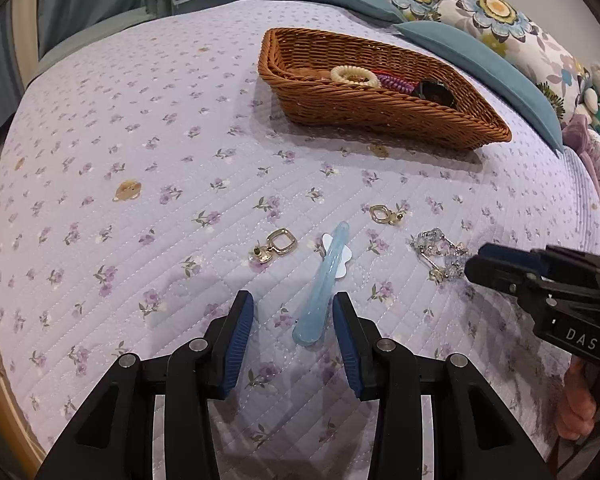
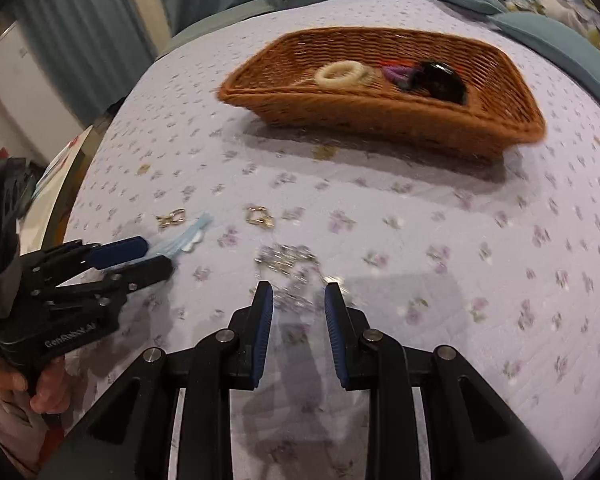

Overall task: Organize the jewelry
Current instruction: 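Grasp the silver charm chain with the right tool while the left tool grasps the light blue hair clip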

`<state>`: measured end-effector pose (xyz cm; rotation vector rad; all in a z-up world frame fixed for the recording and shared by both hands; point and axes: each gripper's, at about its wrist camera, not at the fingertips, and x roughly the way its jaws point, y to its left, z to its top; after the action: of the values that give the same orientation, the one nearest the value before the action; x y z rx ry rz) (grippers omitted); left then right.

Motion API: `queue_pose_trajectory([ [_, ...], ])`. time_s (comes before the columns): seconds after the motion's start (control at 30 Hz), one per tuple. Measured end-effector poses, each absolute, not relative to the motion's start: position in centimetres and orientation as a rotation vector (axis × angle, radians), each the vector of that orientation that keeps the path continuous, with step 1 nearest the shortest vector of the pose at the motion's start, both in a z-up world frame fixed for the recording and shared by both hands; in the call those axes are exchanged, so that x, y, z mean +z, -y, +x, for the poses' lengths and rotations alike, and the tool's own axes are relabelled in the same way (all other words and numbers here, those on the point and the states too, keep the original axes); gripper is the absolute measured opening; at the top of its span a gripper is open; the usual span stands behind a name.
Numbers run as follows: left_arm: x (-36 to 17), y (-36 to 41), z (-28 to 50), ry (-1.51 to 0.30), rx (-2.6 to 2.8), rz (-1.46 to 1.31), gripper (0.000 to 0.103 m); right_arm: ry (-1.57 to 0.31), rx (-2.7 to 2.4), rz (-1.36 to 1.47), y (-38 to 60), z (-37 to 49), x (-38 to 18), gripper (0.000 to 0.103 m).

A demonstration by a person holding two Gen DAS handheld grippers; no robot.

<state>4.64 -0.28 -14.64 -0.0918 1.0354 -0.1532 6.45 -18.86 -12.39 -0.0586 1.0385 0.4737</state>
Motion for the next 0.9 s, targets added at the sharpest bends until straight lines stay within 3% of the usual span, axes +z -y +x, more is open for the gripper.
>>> queue_pose_trajectory([
  [0.67, -15.1, 1.2, 5.0, -1.036, -0.17, -0.069, 0.042, -1.031, 0.494, -0.312, 14.5, 7.5, -14.4, 0.03],
  [0.77, -15.1, 1.1, 5.0, -1.032, -0.171, -0.066, 0.042, -1.042, 0.504, -0.278, 15.2, 7.5, -14.2, 0.019],
  [0.8, -15.1, 1.2, 4.9, -1.028, -0.168, -0.054, 0.036, -1.047, 0.514, -0.27, 15.4, 7.3, -14.1, 0.01],
  [0.83, -15.1, 1.3, 4.9, -1.025, -0.166, -0.043, 0.024, -1.051, 0.52, -0.263, 15.7, 7.1, -14.0, 0.01],
  [0.9, -15.1, 1.3, 5.0, -1.024, -0.173, -0.041, 0.012, -1.057, 0.536, -0.253, 16.0, 6.6, -13.9, 0.01],
])
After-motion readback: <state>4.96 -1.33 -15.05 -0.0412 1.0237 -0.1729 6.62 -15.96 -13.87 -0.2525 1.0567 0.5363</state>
